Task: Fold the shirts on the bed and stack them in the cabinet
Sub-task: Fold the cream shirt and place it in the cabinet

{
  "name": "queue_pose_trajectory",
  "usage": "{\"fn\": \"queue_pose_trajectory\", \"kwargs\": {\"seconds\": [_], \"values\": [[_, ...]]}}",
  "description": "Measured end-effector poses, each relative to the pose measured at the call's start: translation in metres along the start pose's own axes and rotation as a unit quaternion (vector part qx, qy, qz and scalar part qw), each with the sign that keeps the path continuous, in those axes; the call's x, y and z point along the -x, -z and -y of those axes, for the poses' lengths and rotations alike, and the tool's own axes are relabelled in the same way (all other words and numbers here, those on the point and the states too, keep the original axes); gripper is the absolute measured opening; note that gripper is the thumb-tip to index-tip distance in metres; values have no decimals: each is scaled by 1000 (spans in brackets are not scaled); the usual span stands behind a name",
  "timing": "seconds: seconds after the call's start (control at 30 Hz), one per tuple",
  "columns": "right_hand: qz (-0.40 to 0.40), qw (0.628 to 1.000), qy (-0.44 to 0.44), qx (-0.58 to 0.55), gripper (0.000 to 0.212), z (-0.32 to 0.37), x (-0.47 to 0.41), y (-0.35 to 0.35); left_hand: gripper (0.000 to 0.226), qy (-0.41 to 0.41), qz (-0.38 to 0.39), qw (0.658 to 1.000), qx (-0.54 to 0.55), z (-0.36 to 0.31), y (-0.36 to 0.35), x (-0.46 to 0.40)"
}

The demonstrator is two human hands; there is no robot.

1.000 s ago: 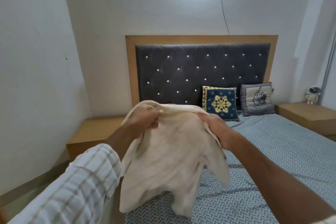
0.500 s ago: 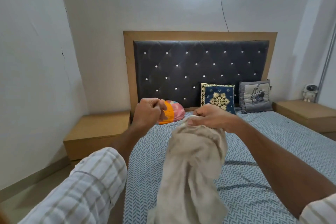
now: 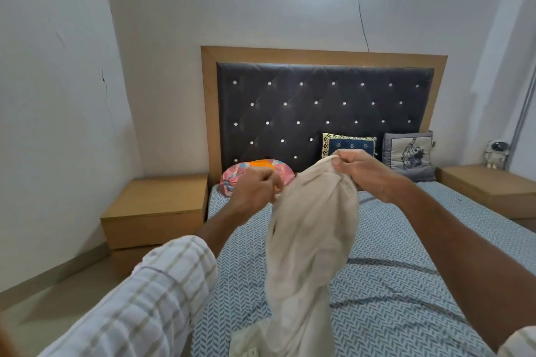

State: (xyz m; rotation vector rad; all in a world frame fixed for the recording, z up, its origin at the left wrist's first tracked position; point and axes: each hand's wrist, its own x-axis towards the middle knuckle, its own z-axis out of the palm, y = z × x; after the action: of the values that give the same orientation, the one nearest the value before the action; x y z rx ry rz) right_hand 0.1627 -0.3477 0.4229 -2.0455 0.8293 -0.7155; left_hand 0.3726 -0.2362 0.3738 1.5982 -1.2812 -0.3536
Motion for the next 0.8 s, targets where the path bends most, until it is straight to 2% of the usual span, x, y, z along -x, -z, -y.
{"fn": "queue_pose_trajectory", "kwargs": {"seconds": [0.1,0.17,0.2,0.27,0.3,0.37,0.4,0.5,0.57,0.63,0.7,0.77,0.8], "values": [[-67,998,15,-7,34,-10,-1,5,29,-5,-27,998,48,-13,19,-7],[-60,998,13,-7,31,-8,1,-1,9,-25,40,998,40,-19,23,-6],[-50,999,17,0,32,-5,1,-6,9,-34,85,995,29,-22,19,-3],[-48,998,37,13,37,4,1,-17,38,-60,136,989,-22,-23,2,2],[-48,998,46,12,37,9,1,-21,38,-79,127,987,-60,-22,-8,4],[-48,997,57,2,32,15,0,-24,21,-120,69,983,-119,-18,-22,6],[-47,997,59,-1,32,16,0,-21,24,-122,37,983,-131,-14,-24,3],[-51,997,58,18,35,12,2,-9,30,-96,-16,992,-82,-8,-15,-2],[-60,992,53,95,38,6,5,-7,31,-104,-22,993,-57,-13,-8,-5],[-55,982,56,173,32,4,6,-14,33,-118,-27,991,-58,-25,-5,-6],[-6,991,64,118,2,4,8,-27,33,-121,-38,990,-52,-36,-6,-8],[55,995,84,22,30,10,11,-38,30,-119,-44,991,-44,-42,-6,-9],[69,994,82,-15,35,11,11,-40,29,-116,-48,991,-38,-43,-6,-8]]}}
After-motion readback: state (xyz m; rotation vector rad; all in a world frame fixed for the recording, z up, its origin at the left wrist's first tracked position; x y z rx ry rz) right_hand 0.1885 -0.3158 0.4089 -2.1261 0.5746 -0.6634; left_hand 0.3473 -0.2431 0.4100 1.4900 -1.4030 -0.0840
